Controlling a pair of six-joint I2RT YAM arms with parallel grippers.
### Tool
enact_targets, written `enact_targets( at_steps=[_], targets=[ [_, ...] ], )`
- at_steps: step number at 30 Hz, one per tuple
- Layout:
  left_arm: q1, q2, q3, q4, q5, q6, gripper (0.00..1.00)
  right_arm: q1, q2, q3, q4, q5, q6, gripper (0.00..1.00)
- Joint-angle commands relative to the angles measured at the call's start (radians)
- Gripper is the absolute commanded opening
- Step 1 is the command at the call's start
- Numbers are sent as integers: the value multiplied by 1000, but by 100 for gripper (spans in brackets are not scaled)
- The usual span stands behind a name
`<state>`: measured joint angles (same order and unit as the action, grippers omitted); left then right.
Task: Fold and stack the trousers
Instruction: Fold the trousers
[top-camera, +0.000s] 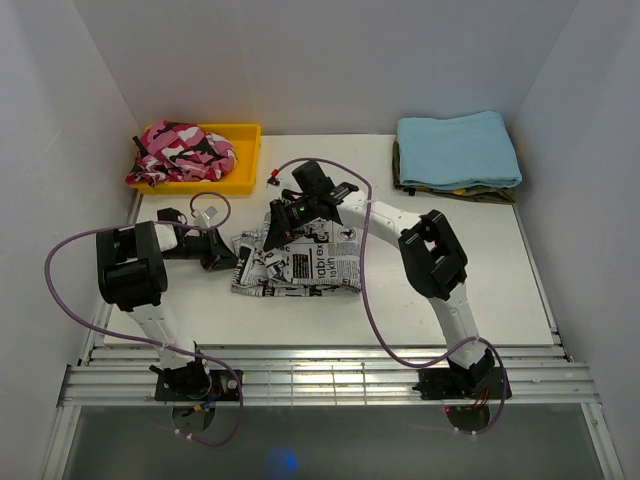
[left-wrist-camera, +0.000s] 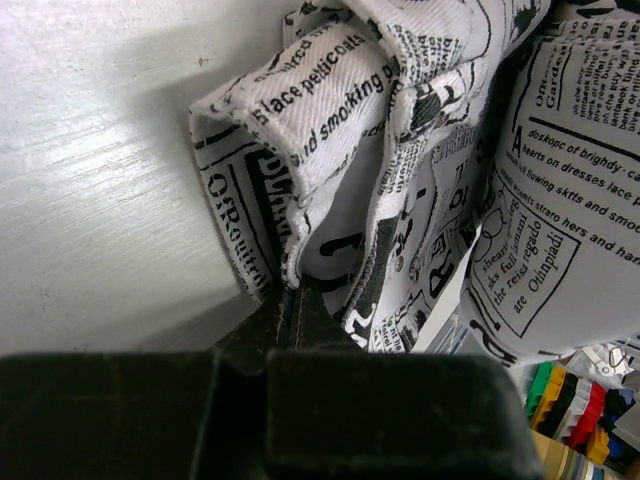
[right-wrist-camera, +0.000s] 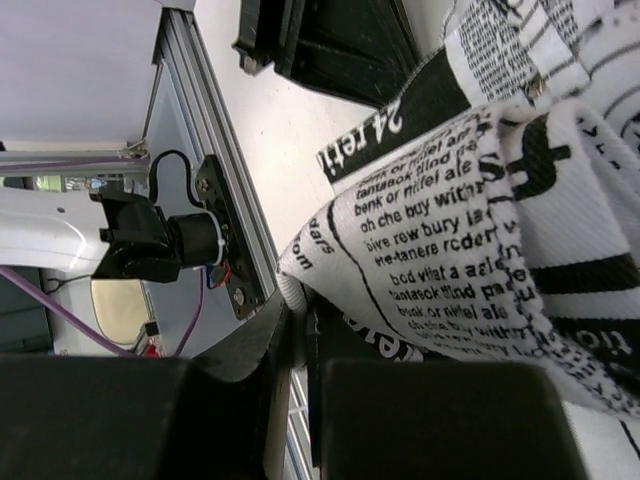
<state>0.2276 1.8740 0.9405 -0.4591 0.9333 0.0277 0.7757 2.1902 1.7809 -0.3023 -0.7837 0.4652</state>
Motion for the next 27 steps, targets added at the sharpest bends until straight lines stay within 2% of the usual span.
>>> enact_targets(
  at_steps=[1,15,27],
  targets=[
    [-13,7,-25,25,-40,11,0,23,31,75,80,-3,50,8],
    [-13,8,-43,42,-42,5,0,76,143,173,140,21,119,8],
    [-13,2,-57,56,-28,-6,0,94,184,155,230,17,260,8]
  ],
)
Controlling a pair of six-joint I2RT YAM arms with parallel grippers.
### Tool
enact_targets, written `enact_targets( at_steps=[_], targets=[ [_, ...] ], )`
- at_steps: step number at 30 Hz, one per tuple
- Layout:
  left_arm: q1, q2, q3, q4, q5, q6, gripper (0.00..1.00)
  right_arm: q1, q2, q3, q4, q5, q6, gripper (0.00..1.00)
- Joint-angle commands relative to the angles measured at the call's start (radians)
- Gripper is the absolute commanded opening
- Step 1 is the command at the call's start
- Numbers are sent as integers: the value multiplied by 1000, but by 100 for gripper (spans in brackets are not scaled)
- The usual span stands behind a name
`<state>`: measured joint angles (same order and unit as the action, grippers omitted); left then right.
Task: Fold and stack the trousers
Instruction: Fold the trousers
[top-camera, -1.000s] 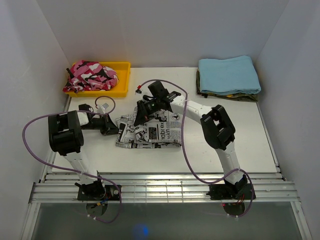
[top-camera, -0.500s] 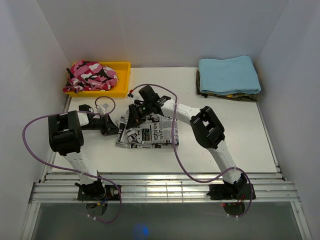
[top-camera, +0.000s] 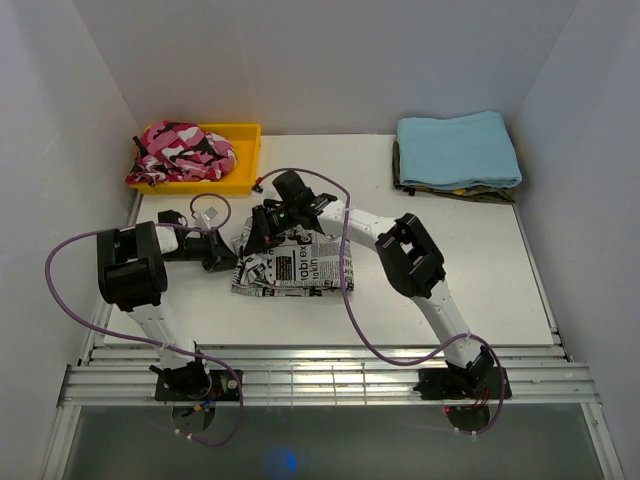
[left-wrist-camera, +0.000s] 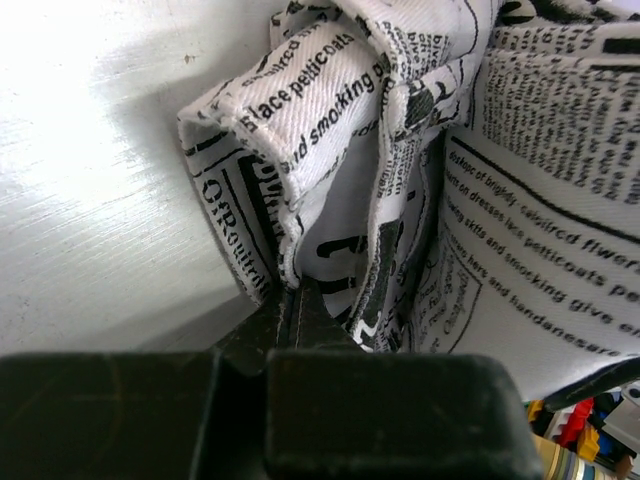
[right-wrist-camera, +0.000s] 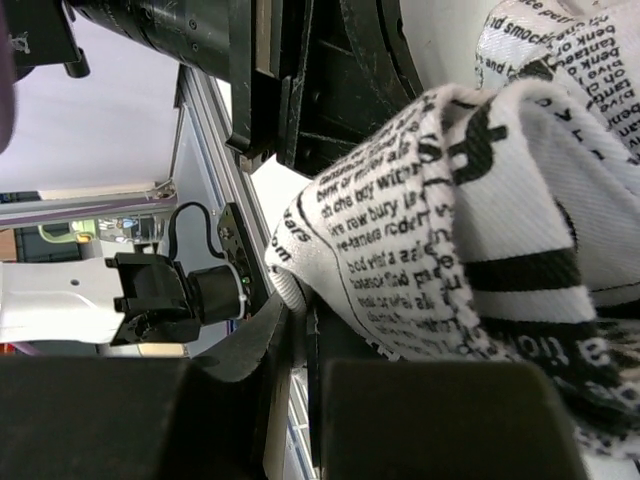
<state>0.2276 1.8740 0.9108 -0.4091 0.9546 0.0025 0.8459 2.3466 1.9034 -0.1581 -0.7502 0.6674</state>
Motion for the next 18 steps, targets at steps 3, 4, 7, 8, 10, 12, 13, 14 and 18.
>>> enact_targets(
  at_steps=[3,4,7,8,10,12,13,14,18],
  targets=[
    [-13,-6,-32,7,-54,8,4,28,49,32,135,-26,90,8],
    [-11,-13,-35,9,-54,8,7,30,62,34,143,-29,95,8],
    [-11,-35,-38,6,-68,8,17,32,72,29,198,-41,121,8],
    [-13,-48,-36,1,-74,-22,22,30,72,31,206,-43,126,9],
    [-11,-61,-29,-23,-96,-22,35,28,68,31,229,-57,133,25],
    [1,-88,-21,-48,-117,-25,41,21,47,33,244,-66,132,45],
    [6,-99,-18,-57,-135,-29,42,16,34,29,252,-66,133,50],
    [16,-110,-12,-69,-146,-27,49,10,25,29,258,-66,133,55],
    [39,-170,45,-150,-181,-6,63,-25,-48,46,246,-84,106,74]
  ],
)
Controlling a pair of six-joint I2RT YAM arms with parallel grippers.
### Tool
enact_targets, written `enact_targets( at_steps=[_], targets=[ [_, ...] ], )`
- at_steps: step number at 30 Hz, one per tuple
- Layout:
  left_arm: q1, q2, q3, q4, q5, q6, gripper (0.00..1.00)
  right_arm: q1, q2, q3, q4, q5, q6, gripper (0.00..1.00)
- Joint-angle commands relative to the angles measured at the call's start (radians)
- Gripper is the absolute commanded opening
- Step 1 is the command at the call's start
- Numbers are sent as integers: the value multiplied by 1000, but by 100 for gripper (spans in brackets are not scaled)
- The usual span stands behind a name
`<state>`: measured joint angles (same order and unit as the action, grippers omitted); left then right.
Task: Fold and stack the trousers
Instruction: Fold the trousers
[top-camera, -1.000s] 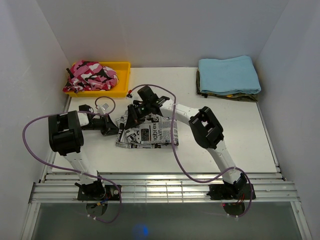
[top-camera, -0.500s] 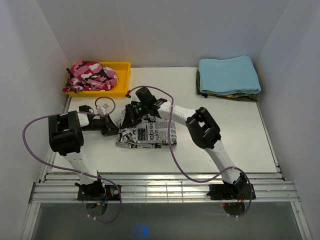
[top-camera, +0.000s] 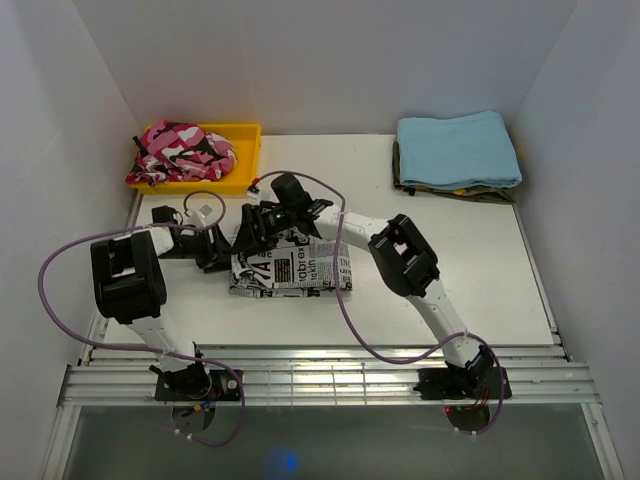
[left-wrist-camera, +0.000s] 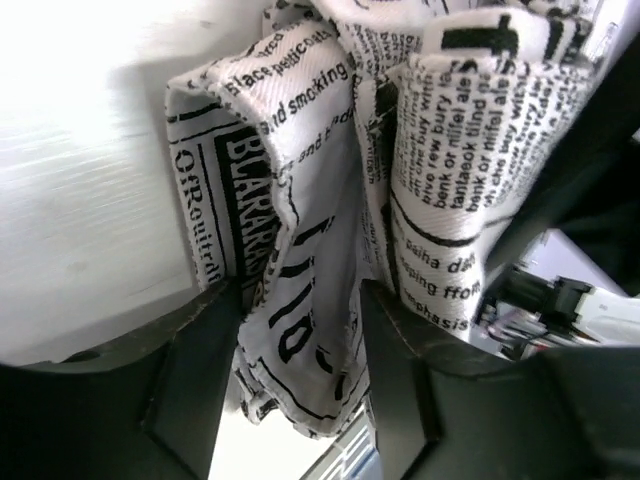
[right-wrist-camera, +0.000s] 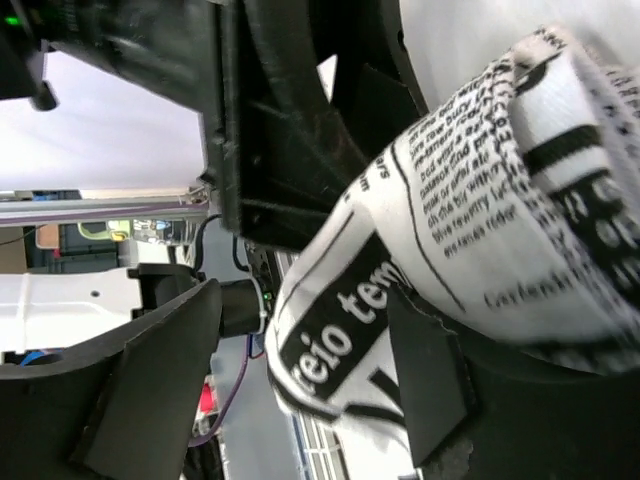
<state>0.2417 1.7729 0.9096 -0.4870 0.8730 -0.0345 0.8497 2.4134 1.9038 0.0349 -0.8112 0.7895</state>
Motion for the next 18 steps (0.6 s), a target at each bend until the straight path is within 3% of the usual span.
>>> enact_targets(
  at_steps=[1,5,7,8,14,15,16,17,18],
  targets=[
    [28,-76,57,-88,-111,31,65,-34,-131,41,48,-31,-28,74],
    [88,-124,113,-174,-231,80,71,-78,-223,-6,22,-74,-105,75],
    [125,-162,132,-199,-240,102,93,-115,-276,-21,-28,-91,-182,77],
    [155,-173,138,-209,-227,119,98,-129,-292,-28,-102,-97,-276,79],
    [193,-271,265,-298,9,350,97,-270,-416,-122,-430,-144,-689,76],
    [182,-277,285,-344,45,372,94,-308,-443,-143,-528,-141,-805,76],
    [160,-276,305,-385,90,402,84,-325,-456,-164,-567,-141,-858,73],
    [95,-253,349,-438,102,479,78,-359,-464,-189,-602,-152,-898,62],
    [64,-242,363,-509,116,502,71,-373,-473,-221,-639,-170,-935,59]
  ],
)
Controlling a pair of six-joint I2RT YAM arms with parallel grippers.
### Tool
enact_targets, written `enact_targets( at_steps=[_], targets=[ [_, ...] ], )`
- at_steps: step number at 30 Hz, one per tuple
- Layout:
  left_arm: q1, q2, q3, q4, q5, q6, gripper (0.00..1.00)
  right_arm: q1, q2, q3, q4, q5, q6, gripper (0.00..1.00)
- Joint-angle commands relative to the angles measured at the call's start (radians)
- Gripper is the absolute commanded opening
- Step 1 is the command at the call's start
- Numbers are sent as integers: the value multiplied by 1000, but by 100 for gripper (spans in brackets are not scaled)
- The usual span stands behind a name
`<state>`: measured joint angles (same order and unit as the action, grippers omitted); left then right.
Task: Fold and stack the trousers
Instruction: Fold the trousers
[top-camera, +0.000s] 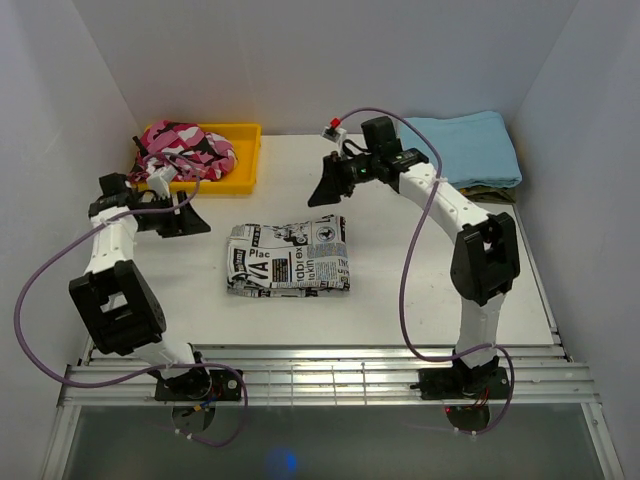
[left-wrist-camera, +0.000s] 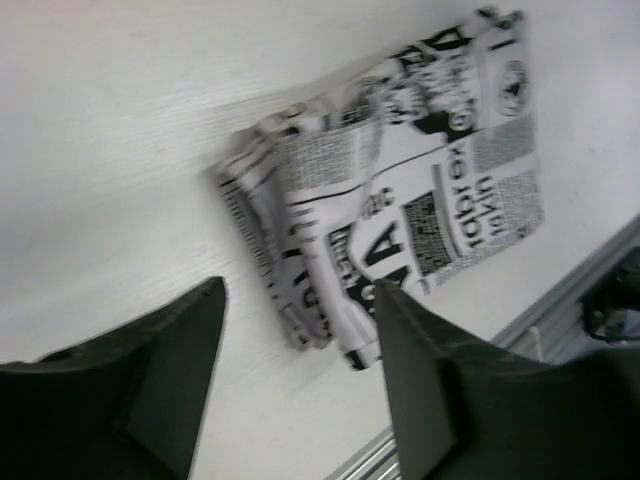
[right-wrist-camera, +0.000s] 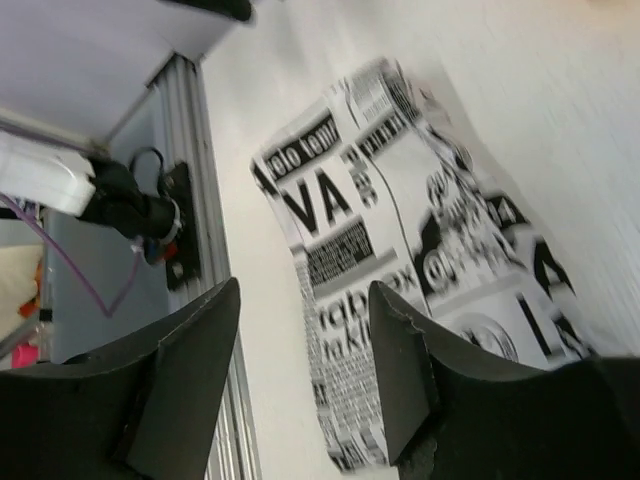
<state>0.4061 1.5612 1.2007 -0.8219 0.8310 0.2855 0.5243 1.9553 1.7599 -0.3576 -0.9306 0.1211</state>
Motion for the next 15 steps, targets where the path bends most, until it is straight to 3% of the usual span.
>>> enact_targets(
  at_steps=[1,4,8,12,15],
  targets=[
    [-124,-24,76,-183,221,184,65,-58,-19,-94,-292,-65,-308,59],
    [-202,14,54,-172,321,136,53,-75,-12,-134,-351,-123,-369,57],
    [-253,97,-3,13,350,-55,71,-70,39,-169,-334,-203,-353,49],
    [-242,219,-41,173,202,-203,85,-63,128,-206,-238,-195,-272,51],
    [-219,315,-53,213,70,-250,87,-64,155,-282,-126,-119,-200,54]
  ],
)
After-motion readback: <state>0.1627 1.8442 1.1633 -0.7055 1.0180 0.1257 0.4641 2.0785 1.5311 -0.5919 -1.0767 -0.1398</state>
